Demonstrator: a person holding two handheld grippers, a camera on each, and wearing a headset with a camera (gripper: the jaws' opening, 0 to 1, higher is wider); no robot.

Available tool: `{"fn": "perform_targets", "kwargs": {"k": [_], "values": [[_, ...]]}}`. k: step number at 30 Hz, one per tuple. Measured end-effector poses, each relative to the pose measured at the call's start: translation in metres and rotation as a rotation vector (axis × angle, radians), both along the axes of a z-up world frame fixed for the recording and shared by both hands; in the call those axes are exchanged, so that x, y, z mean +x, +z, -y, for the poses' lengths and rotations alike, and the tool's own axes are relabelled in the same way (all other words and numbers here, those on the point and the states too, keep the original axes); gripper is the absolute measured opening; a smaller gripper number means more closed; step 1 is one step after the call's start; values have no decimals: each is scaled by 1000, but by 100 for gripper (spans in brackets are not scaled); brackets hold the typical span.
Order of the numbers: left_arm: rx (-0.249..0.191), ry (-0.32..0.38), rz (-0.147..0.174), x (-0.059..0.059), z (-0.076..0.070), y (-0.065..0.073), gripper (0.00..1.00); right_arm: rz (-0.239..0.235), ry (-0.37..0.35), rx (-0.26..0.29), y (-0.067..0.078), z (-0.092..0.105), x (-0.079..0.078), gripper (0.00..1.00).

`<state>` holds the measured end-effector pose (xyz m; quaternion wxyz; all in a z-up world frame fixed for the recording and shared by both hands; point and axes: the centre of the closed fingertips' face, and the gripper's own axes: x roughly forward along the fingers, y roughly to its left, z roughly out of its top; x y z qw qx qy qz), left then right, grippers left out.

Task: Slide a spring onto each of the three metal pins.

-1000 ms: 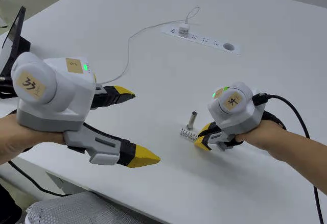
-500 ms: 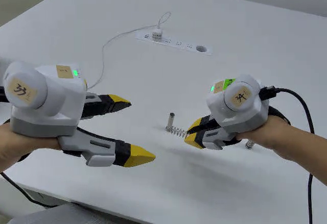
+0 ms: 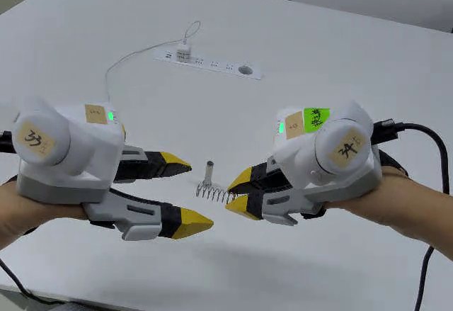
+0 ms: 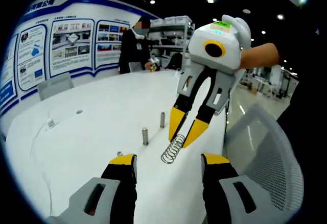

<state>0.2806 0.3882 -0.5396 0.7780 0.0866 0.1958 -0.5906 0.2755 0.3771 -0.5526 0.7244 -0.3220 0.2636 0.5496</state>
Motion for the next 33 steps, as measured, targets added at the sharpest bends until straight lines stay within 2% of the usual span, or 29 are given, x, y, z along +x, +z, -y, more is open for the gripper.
{"fn": "perform_targets", "kwargs": {"k": [6,9,12,17,21,23,25,28,30,33], "values": [[-8,-47,-3,-6,5,2,36,42,20,-22,5,1,0,10],[-41,-45,-16,-5,9,6,32,57,30,-28,5,5,-1,10],[-32,-64,-13,-7,12,4,27,63,34,-27,6,7,-3,10],[-29,-97,-9,-12,17,4,23,68,54,-37,7,9,-7,10],[-15,-112,-2,-13,21,2,16,73,61,-38,7,9,-9,10],[-15,-125,5,-14,22,3,13,73,62,-37,8,9,-9,10],[-3,-141,29,-15,22,3,13,76,71,-40,8,9,-9,10],[-8,-156,56,-16,21,6,12,85,78,-38,10,8,-9,10],[-10,-166,89,-16,20,7,11,89,86,-35,12,7,-9,10],[-14,-169,105,-17,19,9,10,82,95,-34,14,6,-9,11]]}}
